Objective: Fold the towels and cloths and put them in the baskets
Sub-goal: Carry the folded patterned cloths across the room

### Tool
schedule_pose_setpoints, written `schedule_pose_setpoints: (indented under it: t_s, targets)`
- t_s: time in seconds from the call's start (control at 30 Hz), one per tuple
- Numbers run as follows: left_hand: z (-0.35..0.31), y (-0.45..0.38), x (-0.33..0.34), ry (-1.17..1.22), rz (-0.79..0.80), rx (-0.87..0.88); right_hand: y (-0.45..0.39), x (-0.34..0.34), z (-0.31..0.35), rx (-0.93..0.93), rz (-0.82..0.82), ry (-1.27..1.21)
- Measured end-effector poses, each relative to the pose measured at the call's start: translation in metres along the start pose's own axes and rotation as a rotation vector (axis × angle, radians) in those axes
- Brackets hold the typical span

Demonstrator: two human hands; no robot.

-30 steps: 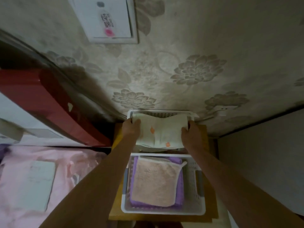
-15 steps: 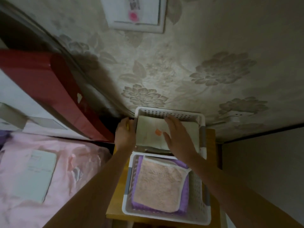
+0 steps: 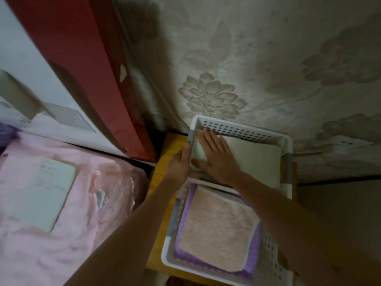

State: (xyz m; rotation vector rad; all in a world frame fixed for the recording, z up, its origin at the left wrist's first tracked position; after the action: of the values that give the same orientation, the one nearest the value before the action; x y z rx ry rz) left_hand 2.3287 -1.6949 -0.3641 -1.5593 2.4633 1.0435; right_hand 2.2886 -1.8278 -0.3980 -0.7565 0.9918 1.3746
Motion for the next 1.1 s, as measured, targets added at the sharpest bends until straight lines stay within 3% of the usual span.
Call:
schedule_pose_setpoints:
  t_s: [0.13, 0.4, 0.47, 0.57, 0.7, 0.8, 0.93, 1.03, 1.1]
  targets:
    - [-0.003, 0.003, 0.000, 0.042, 0.009, 0.000, -0.003, 0.002, -0.002, 0.003, 0.141, 0.099]
    - [-0.004, 0.000, 0.000, -0.059, -0.004, 0.016, -0.011, 0.024, 0.004, 0.104, 0.207, 0.171]
    - [0.001, -0.001, -0.003, -0.200, -0.027, 0.057, -0.008, 0.015, 0.006, 0.054, 0.182, 0.150]
    - [0.001, 0.005, -0.007, -0.548, -0.189, 0.267, 0.012, -0.016, -0.008, -0.030, 0.031, 0.126]
    - [-0.012, 0.024, 0.019, -0.887, -0.273, 0.508, 0.057, -0.039, -0.051, 0.241, -0.037, 0.118]
    - [-0.014, 0.023, 0.038, -1.103, -0.262, 0.488, 0.059, -0.023, -0.067, 0.363, 0.183, 0.049]
    - [-0.008, 0.018, 0.041, -1.242, -0.260, 0.482, 0.049, -0.012, -0.072, 0.336, 0.244, 0.008]
    - [-0.011, 0.018, 0.043, -1.306, -0.226, 0.493, 0.052, -0.021, -0.069, 0.352, 0.239, -0.017]
    - [-0.019, 0.015, 0.047, -1.319, -0.221, 0.530, 0.058, -0.033, -0.063, 0.410, 0.113, -0.042]
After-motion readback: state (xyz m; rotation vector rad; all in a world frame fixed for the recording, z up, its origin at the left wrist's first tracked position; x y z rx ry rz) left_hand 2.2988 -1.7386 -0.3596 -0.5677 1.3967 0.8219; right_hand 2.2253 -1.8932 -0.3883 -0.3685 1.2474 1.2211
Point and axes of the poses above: each hand's wrist, its own y-axis away from the middle knuckle, its own x-axis out of the palm, z = x × y, the point moved 2 cm from there along -y, towards the middle knuckle, and after that the axes turned 8 degrees about -y, right-handed, at the moved point
